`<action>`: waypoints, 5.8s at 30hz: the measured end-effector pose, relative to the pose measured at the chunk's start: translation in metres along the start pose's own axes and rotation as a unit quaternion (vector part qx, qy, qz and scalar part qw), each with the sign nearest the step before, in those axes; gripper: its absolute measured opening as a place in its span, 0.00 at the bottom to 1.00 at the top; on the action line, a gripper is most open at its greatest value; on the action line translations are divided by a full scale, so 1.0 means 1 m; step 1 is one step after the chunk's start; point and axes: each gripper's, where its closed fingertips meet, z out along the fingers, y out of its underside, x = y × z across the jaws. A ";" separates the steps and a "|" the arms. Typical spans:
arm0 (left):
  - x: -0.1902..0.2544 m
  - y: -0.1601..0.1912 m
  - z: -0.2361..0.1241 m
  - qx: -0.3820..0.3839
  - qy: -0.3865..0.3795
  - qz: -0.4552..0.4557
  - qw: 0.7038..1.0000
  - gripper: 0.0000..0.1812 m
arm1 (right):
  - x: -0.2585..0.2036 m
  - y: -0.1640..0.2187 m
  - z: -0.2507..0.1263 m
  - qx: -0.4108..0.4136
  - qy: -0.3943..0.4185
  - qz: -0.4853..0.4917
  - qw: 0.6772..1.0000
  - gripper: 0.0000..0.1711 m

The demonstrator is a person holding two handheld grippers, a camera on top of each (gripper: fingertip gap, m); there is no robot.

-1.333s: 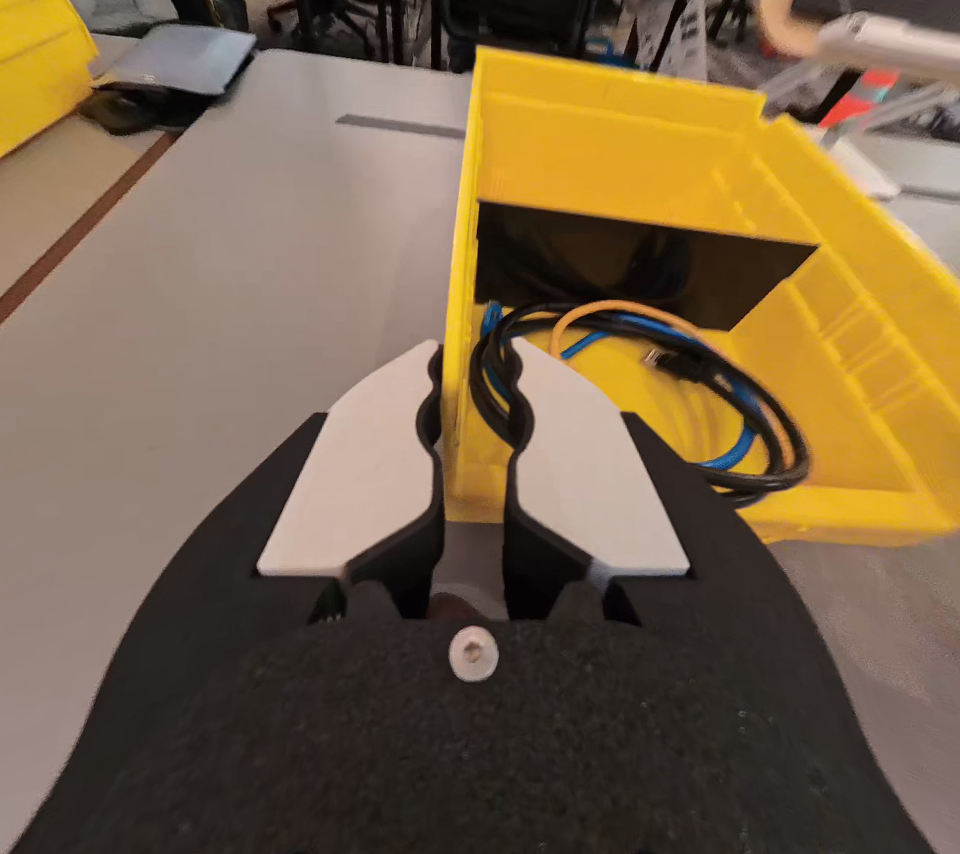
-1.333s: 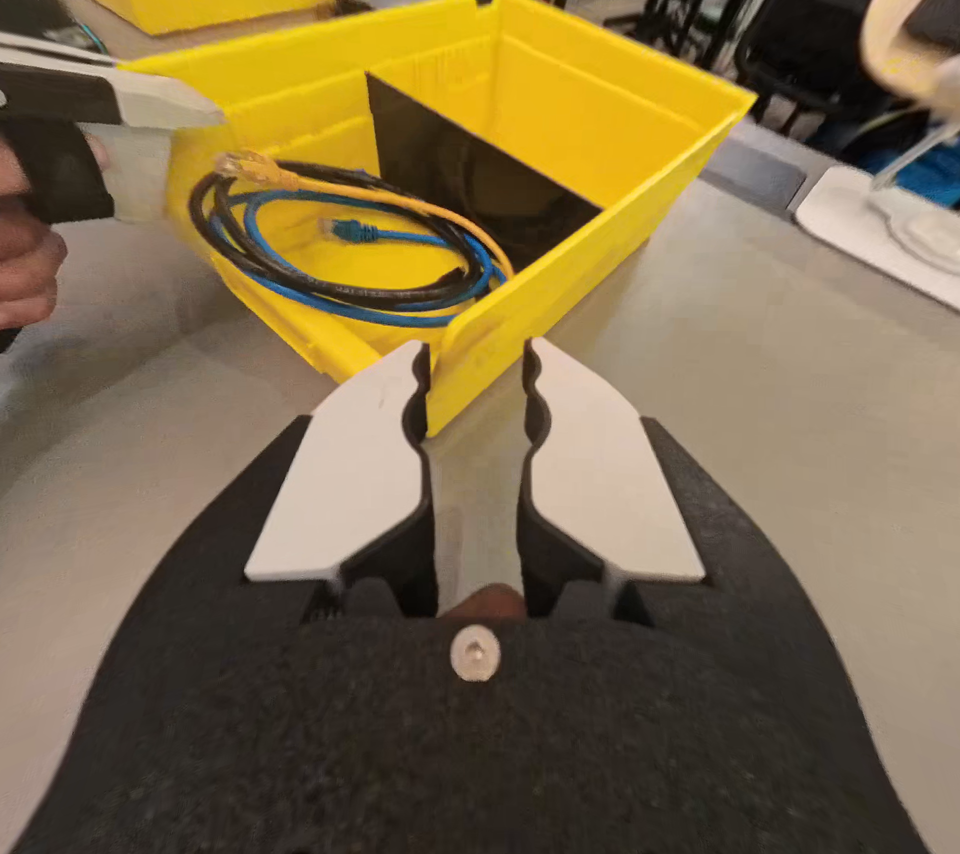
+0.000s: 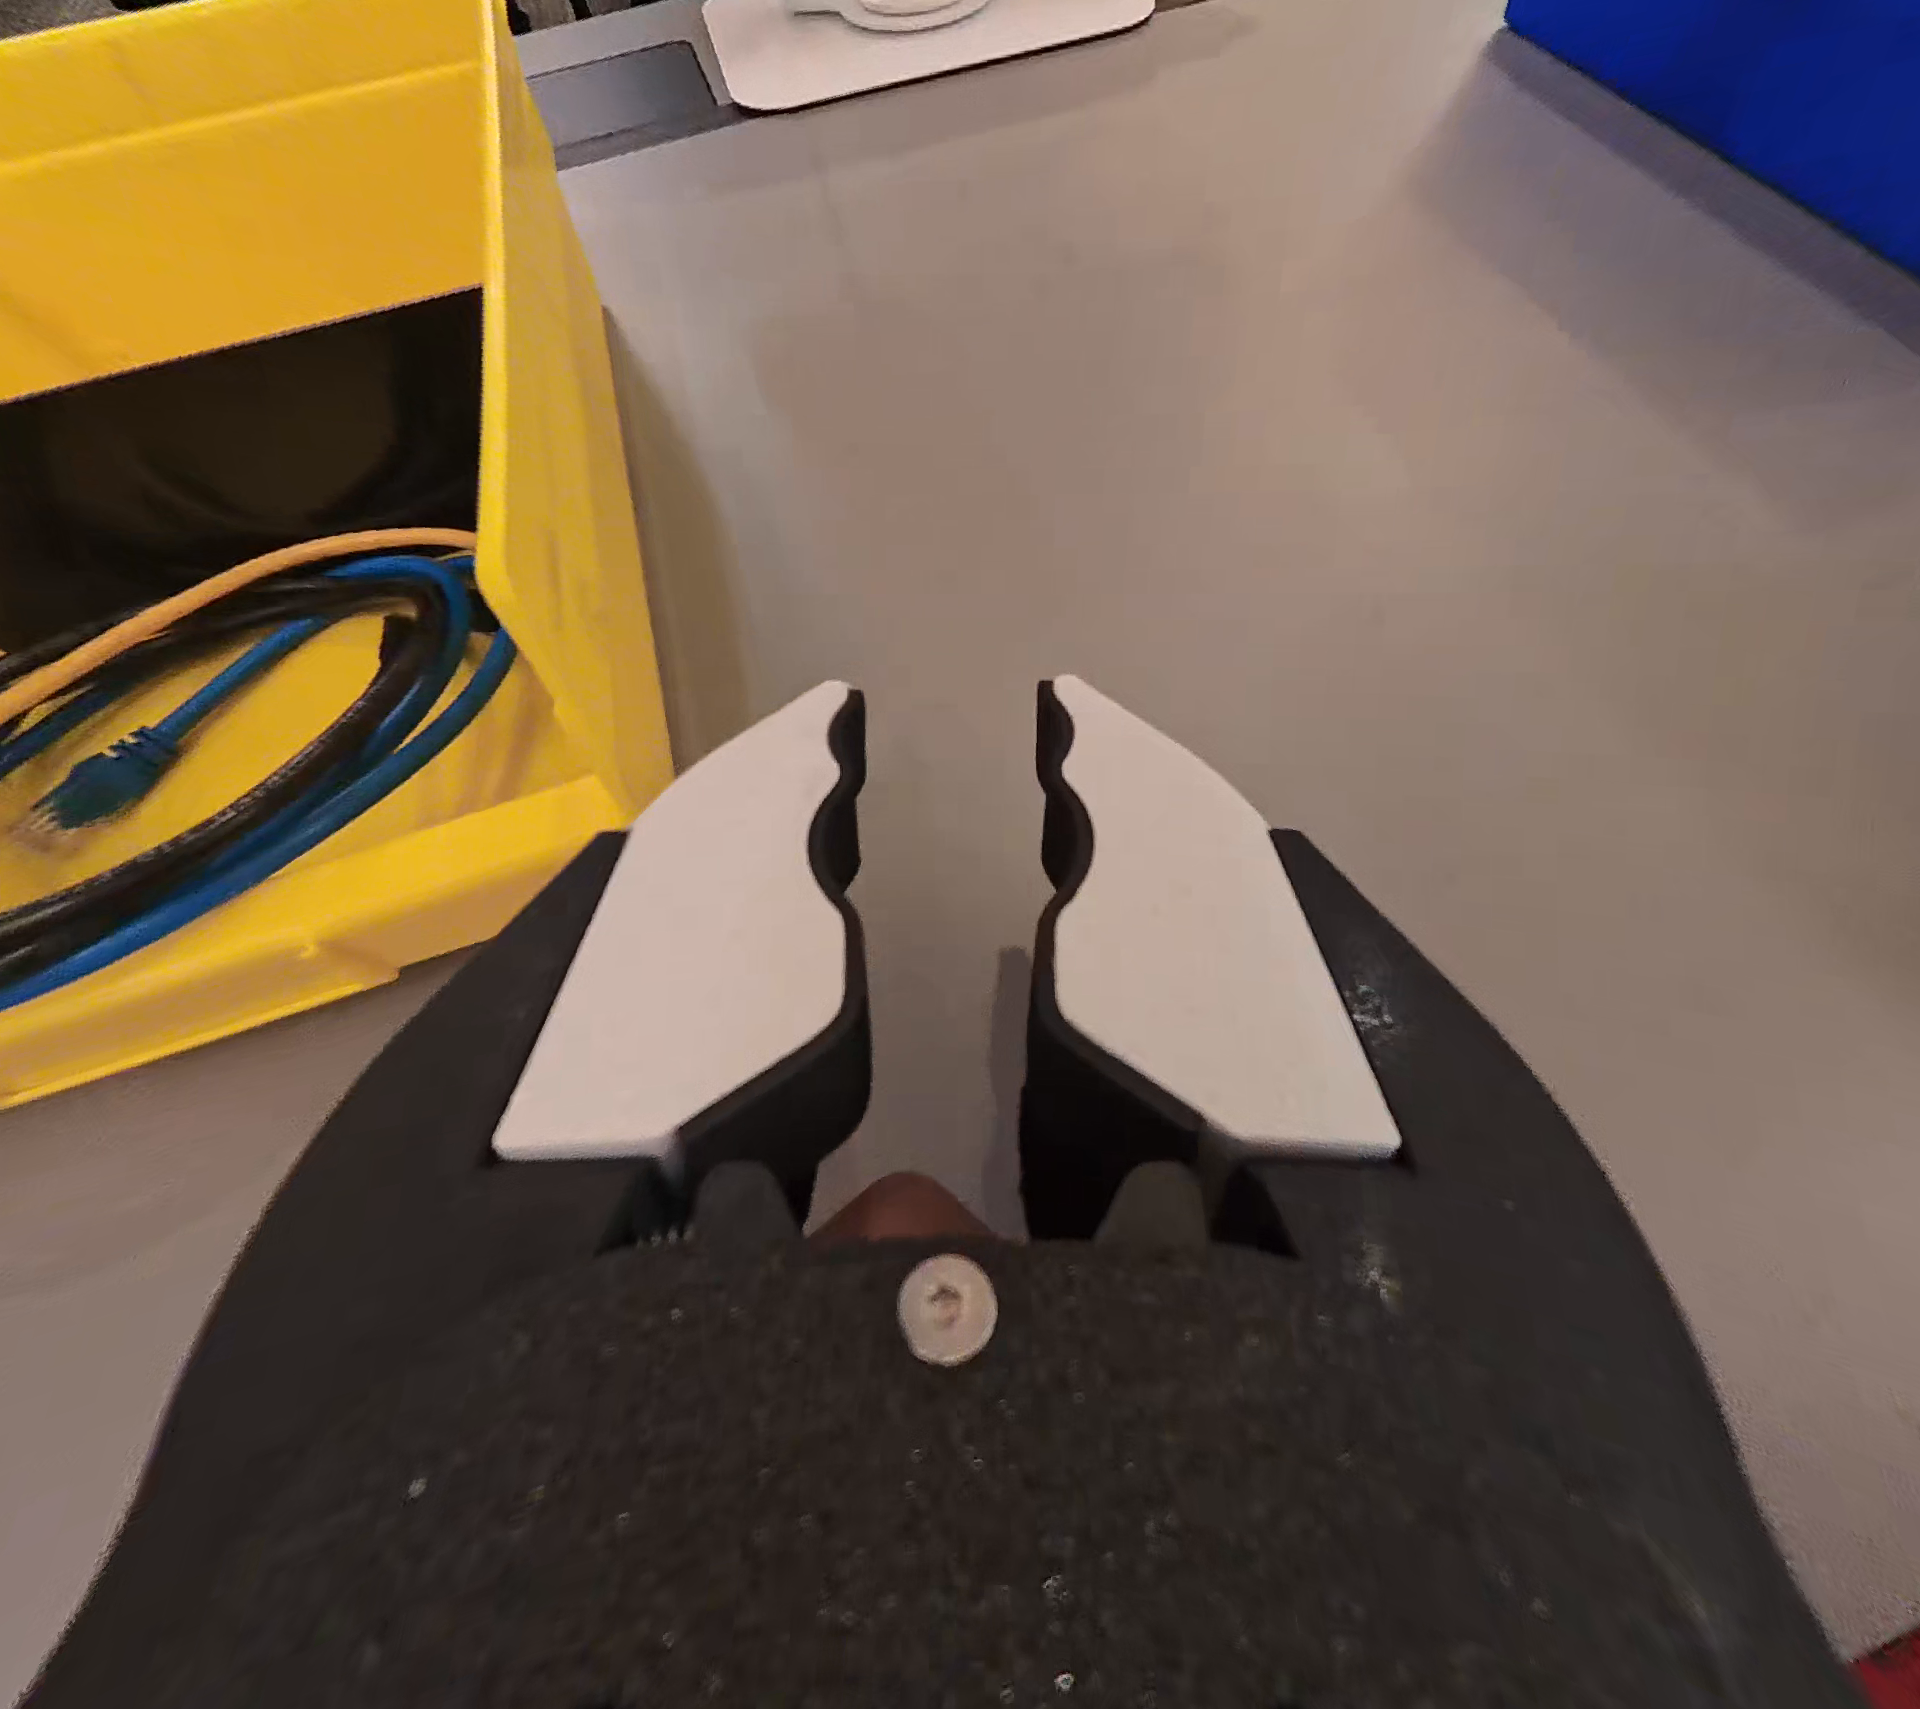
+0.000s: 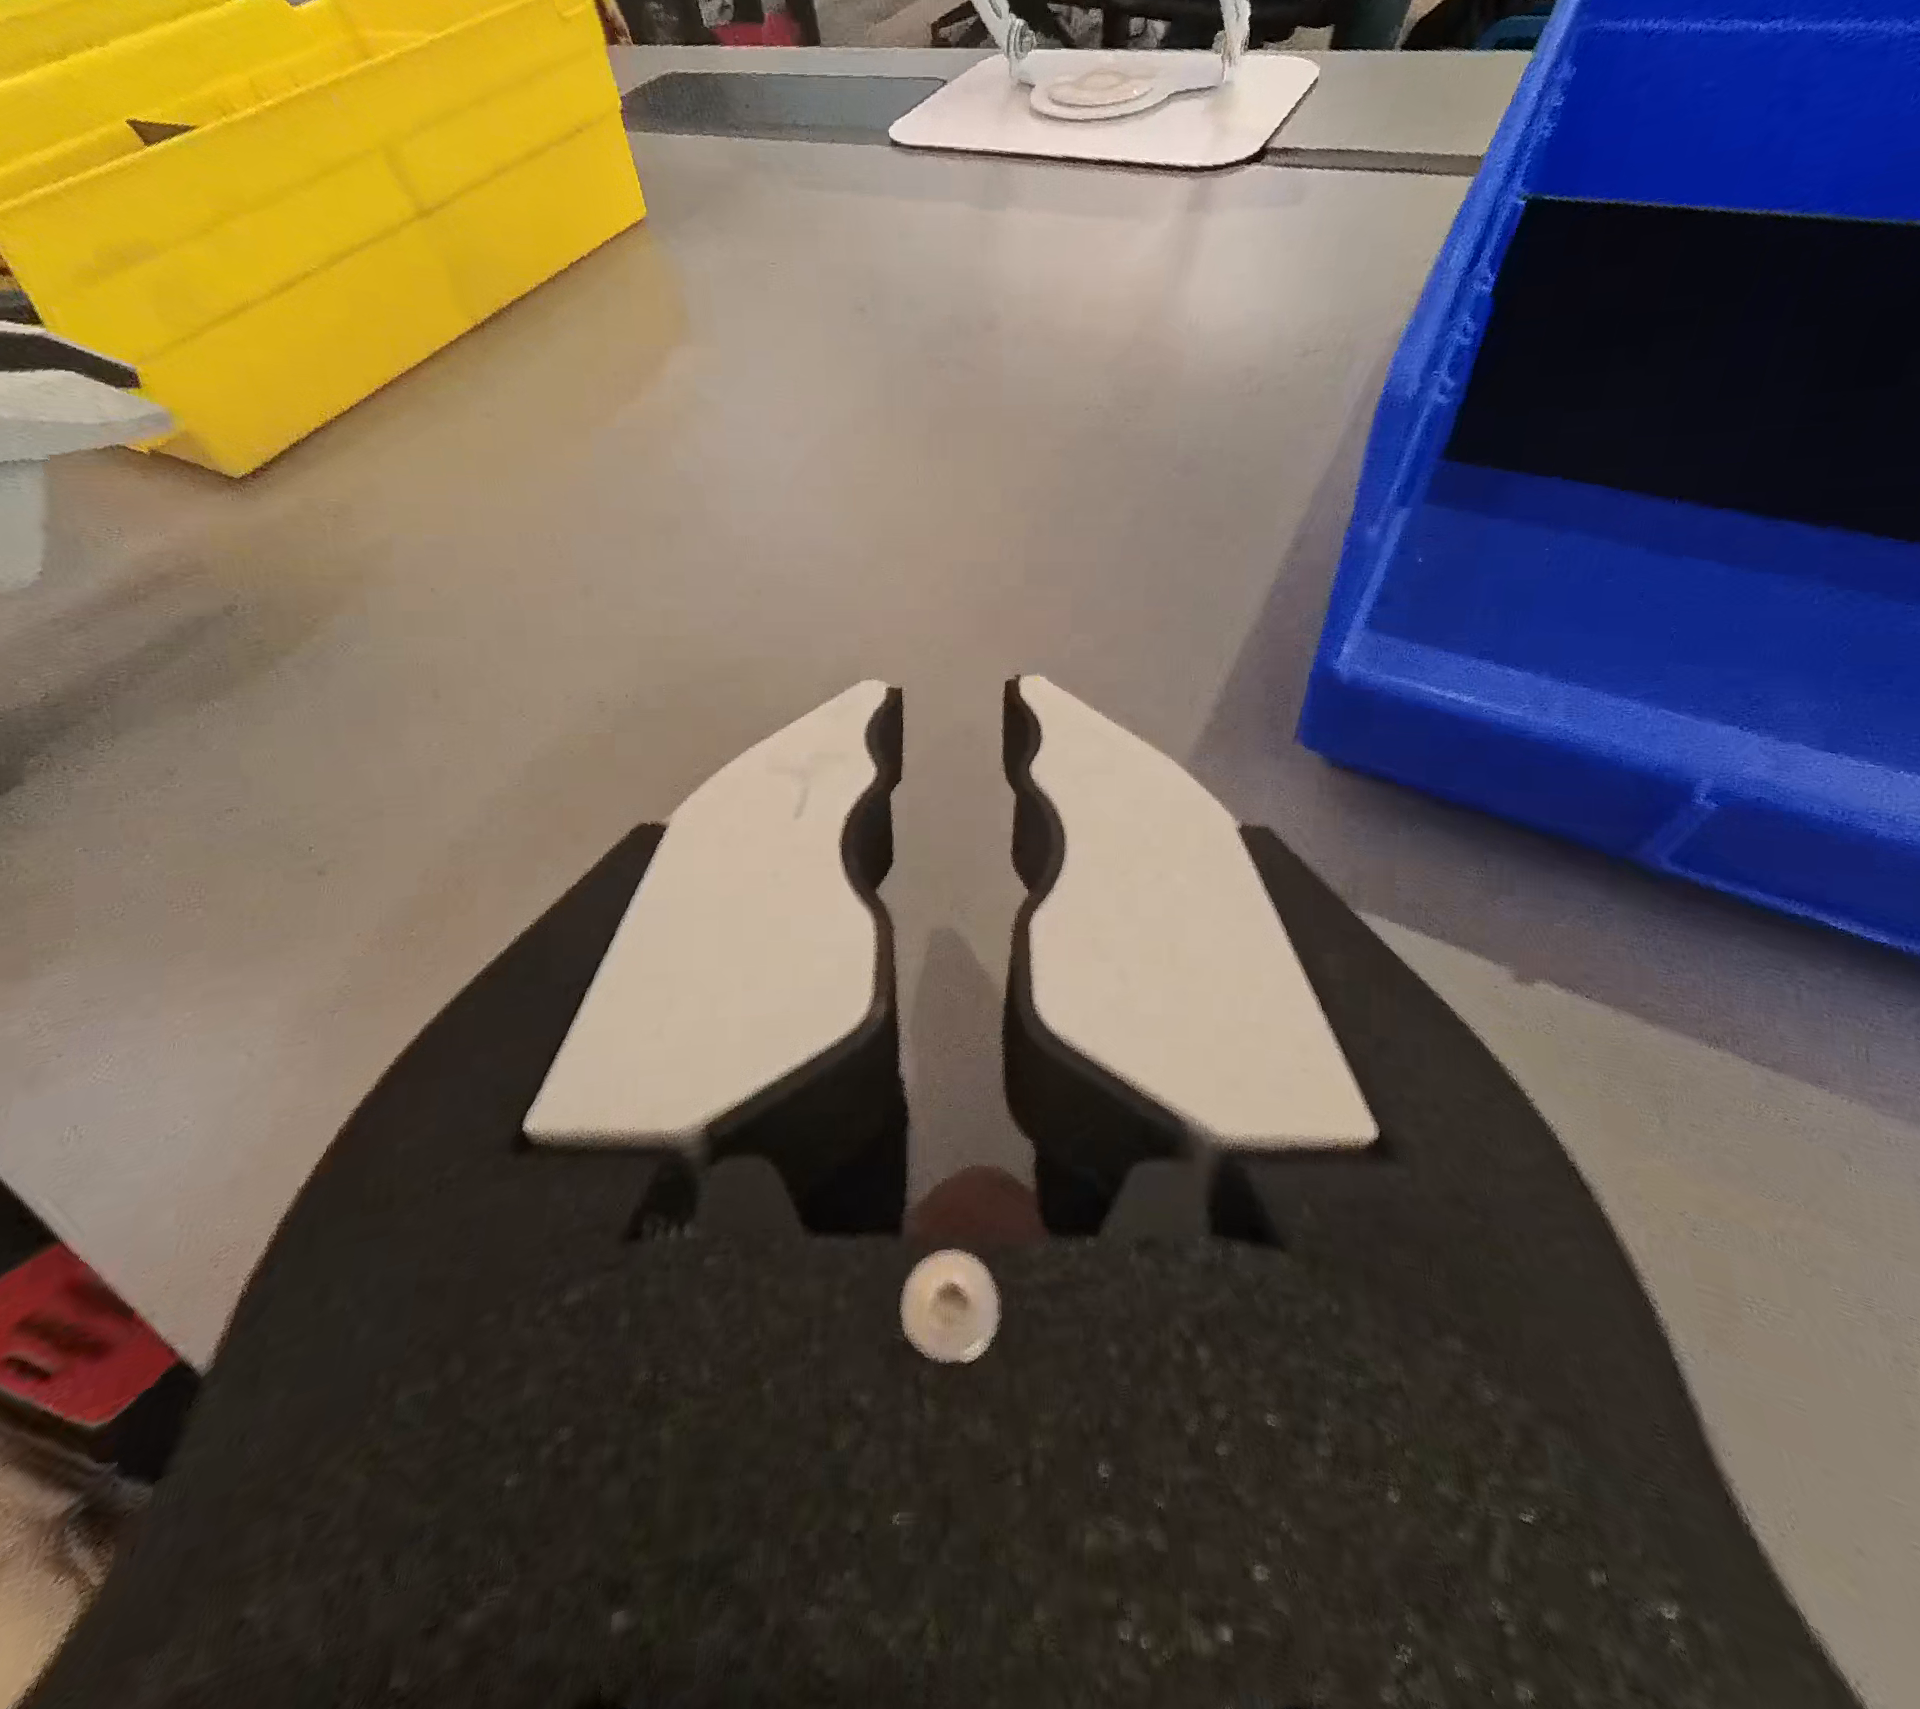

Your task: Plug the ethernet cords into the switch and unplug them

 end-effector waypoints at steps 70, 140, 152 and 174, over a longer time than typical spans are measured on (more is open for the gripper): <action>-0.129 -0.201 -0.101 -0.041 0.010 0.427 0.903 0.03 | -0.034 -0.013 -0.023 -0.001 -0.062 -0.027 0.998 0.09; 0.019 -0.015 -0.063 0.008 0.177 0.084 0.981 0.19 | -0.048 0.008 -0.008 -0.033 -0.066 -0.051 0.996 0.09; -0.162 -0.092 0.085 -0.240 0.204 0.354 0.881 0.23 | -0.035 0.003 -0.009 -0.030 -0.060 -0.043 0.997 0.10; -0.197 0.003 0.171 -0.412 0.310 0.402 0.757 0.32 | -0.035 0.012 0.015 -0.064 -0.061 -0.022 0.996 0.10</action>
